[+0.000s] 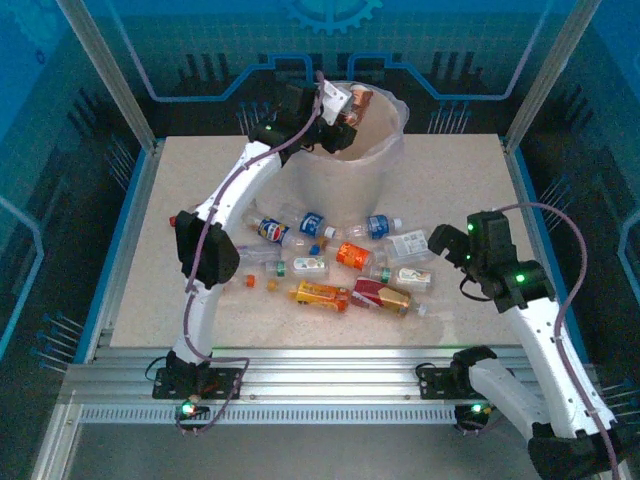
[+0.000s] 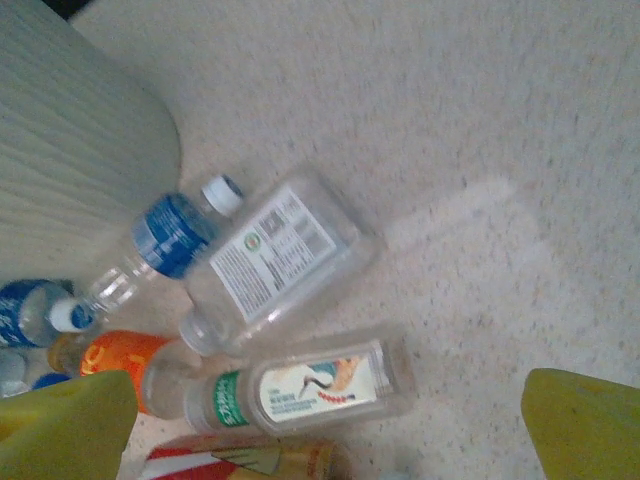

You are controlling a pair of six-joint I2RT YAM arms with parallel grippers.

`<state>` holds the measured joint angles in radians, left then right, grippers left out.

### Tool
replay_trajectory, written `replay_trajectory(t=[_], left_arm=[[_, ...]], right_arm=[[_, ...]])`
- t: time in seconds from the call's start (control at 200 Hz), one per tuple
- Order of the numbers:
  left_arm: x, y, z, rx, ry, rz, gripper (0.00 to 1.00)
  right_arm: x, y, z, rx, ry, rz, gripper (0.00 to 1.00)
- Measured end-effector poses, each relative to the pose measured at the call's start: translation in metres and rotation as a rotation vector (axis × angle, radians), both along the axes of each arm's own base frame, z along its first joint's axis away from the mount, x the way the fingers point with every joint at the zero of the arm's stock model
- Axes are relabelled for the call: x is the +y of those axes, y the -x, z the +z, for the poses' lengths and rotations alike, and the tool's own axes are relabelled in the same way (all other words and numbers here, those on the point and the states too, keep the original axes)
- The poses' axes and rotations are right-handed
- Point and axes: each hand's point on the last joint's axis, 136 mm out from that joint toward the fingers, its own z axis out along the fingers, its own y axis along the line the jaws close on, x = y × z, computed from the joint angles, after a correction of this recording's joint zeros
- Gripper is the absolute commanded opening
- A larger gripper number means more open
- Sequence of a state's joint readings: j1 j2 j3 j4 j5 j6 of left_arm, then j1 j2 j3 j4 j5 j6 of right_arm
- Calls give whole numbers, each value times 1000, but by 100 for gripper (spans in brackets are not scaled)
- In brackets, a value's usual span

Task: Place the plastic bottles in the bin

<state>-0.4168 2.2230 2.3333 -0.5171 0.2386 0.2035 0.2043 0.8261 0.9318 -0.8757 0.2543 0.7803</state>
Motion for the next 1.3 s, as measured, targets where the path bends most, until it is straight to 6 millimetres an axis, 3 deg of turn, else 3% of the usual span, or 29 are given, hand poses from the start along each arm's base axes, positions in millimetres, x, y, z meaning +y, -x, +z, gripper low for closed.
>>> replay_trajectory(t=[0.145,0.27,0.52,0.785,0.875,1.041,1.301], left_arm=[[1,-3,-10,-3,-31,-5,68],[1,-5,-17,6,-41,-5,69],[2,-6,-19,8,-46,2,74],[3,-8,-11,-7,-38,11,98],[3,-6,-7,2,-20,22,99],[10,8,28,-21,31,45,99],[50,75,121,-167,152,124,99]], right_arm=[[12,7,-33,82,-47,55,100],[21,11,-48,117,-62,121,100],[32,15,-56,125,-59,215,96],[52,20,-60,142,-19,332,94],[59,21,-61,150,0,368,94],[64,18,-58,149,26,391,100],[61,13,-62,172,57,376,100]])
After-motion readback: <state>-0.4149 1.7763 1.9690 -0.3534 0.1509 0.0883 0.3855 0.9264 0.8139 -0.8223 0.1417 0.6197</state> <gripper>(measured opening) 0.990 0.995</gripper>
